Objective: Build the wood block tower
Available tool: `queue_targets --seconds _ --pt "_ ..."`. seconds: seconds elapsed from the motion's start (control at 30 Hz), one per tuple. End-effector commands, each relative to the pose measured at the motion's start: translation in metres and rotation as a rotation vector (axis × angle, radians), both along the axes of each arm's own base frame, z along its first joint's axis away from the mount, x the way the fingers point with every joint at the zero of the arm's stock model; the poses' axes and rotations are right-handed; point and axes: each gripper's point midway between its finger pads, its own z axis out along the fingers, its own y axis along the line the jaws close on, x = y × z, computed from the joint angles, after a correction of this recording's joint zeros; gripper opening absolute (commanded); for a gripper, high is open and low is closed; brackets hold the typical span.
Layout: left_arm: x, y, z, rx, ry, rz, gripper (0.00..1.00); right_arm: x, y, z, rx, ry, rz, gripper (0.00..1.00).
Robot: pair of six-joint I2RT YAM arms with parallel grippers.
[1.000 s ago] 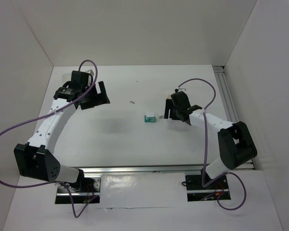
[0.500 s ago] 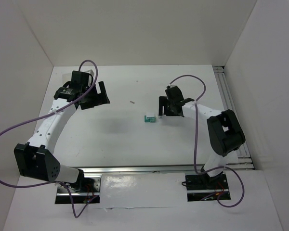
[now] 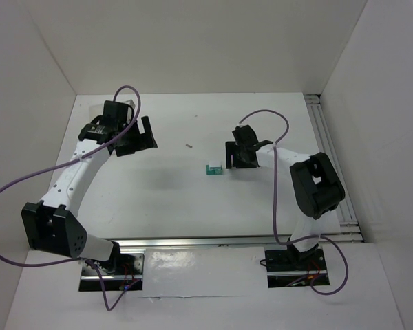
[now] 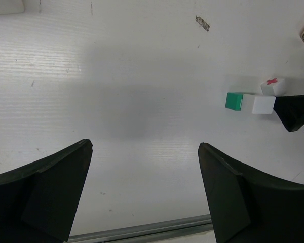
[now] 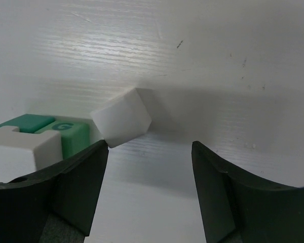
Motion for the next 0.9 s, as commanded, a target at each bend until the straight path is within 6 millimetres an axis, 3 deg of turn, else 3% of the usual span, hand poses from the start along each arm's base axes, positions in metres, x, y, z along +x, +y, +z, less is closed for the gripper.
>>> queue_targets --seconds 0.0,0.33,0.43,0.57,0.73,0.87 --pt "0.008 -0.002 0.014 -0.008 -0.041 0.006 0.99 0.008 -0.009 0.003 -0.081 -0.003 -0.027 0.74" --pt "0.009 -0.005 0.018 -0.01 -0.05 -0.003 0.99 0.022 -0.069 0.014 -0.129 -0.035 -0.285 0.72" --pt "0.009 -0.005 0.018 -0.01 -0.05 -0.003 0.99 0.032 -0.056 0.022 -0.054 -0.034 -0.262 0.72" --pt "0.008 -0.004 0.014 -0.001 -0.042 0.003 0.99 0.027 -0.028 0.031 0.045 -0.022 -0.131 0.72" --pt "0.008 -0.004 0.014 -0.001 -0.042 0.003 0.99 0.021 -0.009 0.045 0.081 -0.042 -0.068 0.75" --pt "0.008 -0.006 0.011 -0.009 -0.031 -0.005 0.99 0.023 -0.003 0.037 0.062 -0.037 -0.07 0.76"
